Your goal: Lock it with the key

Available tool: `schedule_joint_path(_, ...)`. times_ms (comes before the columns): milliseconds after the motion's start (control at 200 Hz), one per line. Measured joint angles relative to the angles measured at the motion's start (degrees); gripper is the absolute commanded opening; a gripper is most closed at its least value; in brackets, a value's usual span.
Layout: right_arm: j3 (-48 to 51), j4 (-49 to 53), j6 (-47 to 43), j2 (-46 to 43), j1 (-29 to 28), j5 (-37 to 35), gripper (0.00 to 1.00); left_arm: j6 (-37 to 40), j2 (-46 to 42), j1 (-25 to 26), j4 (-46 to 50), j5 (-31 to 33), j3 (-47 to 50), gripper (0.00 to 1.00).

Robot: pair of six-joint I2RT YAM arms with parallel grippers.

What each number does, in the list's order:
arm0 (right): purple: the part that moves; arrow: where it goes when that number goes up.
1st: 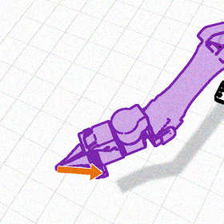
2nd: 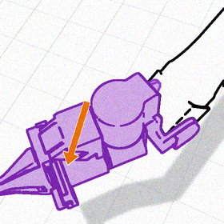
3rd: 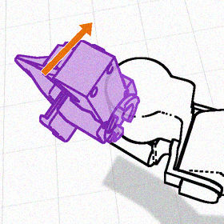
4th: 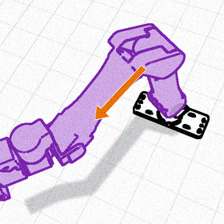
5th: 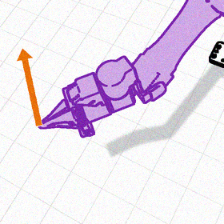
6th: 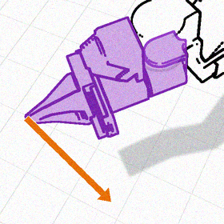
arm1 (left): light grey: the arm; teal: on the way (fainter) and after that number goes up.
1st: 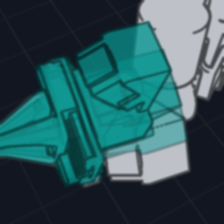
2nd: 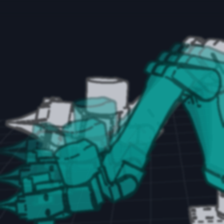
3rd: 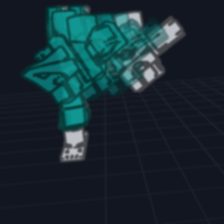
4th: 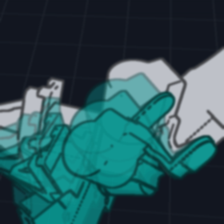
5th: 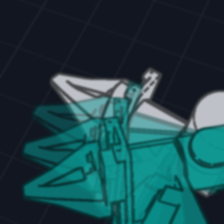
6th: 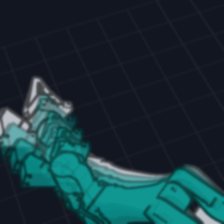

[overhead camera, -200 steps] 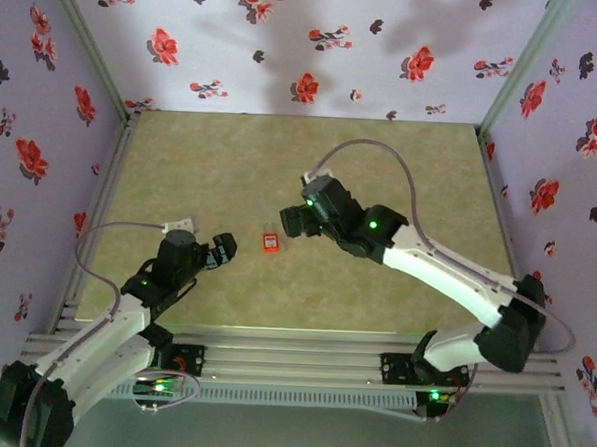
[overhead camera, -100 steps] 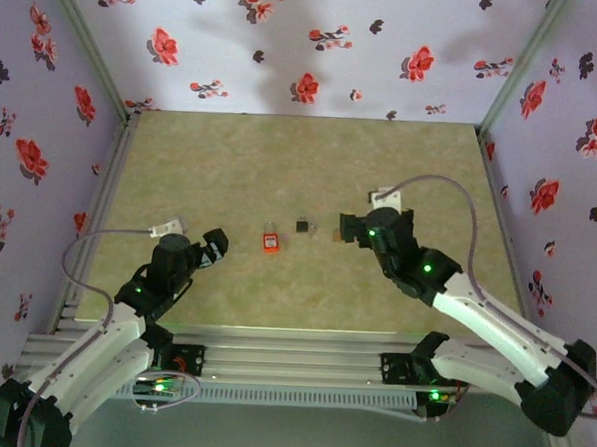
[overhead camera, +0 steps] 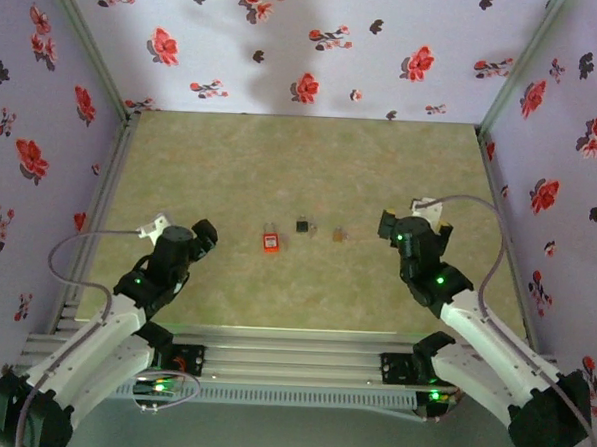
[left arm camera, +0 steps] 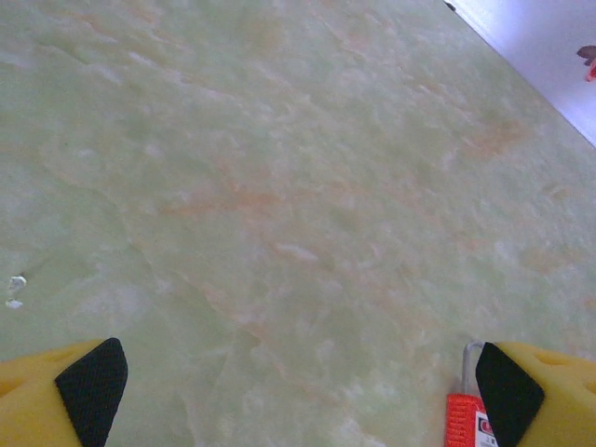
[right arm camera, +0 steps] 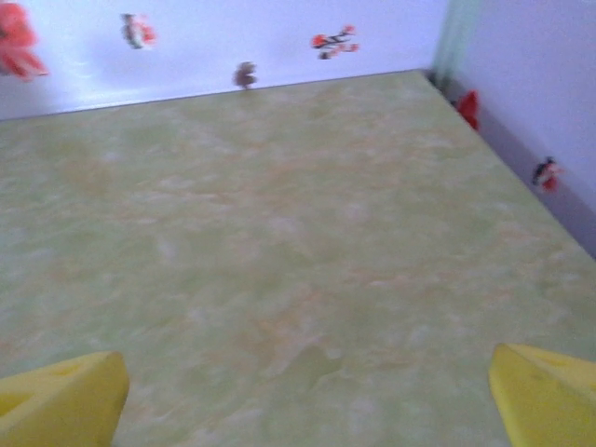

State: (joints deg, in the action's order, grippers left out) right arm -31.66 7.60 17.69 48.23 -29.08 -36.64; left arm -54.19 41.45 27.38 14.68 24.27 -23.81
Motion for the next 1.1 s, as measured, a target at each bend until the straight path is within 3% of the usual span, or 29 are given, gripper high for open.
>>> schedule_joint_path(190, 6.2, -8.2, -2.8, -0.9, 5.8, -0.5, 0.99, 0.1, 2.4, 0.7, 1.9, 1.3, -3.8, 1.0)
schedule_joint_path(350, 12.8, -20.9, -6.0, 0.2, 9.9, 0.4, 0.99, 3.5, 2.4, 1.1, 3.2, 3.2, -7.5, 1.0)
schedule_joint_path(530, 16.0, -32.7, -7.8, 11.9, 15.4, 1.3, 0.99, 12.7, 2.5, 1.2, 3.1, 5.7, -11.6, 1.0)
schedule_joint_path(690, 16.2, -43.9, -10.3, 23.5, 16.5, 1.6, 0.99, 19.5, 4.1, -0.2, 2.0, 6.9, -12.9, 1.0)
schedule_joint_path(975, 15.6, -60.5, -13.7, 36.3, 20.9, 6.1, 0.99, 27.7, 5.5, -4.5, -3.1, 7.6, -11.1, 1.0)
schedule_joint_path(1100, 15.1, -60.1, -13.6, 37.9, 22.7, 9.9, 0.99, 30.3, 5.8, -7.1, -6.2, 7.6, -8.5, 1.0)
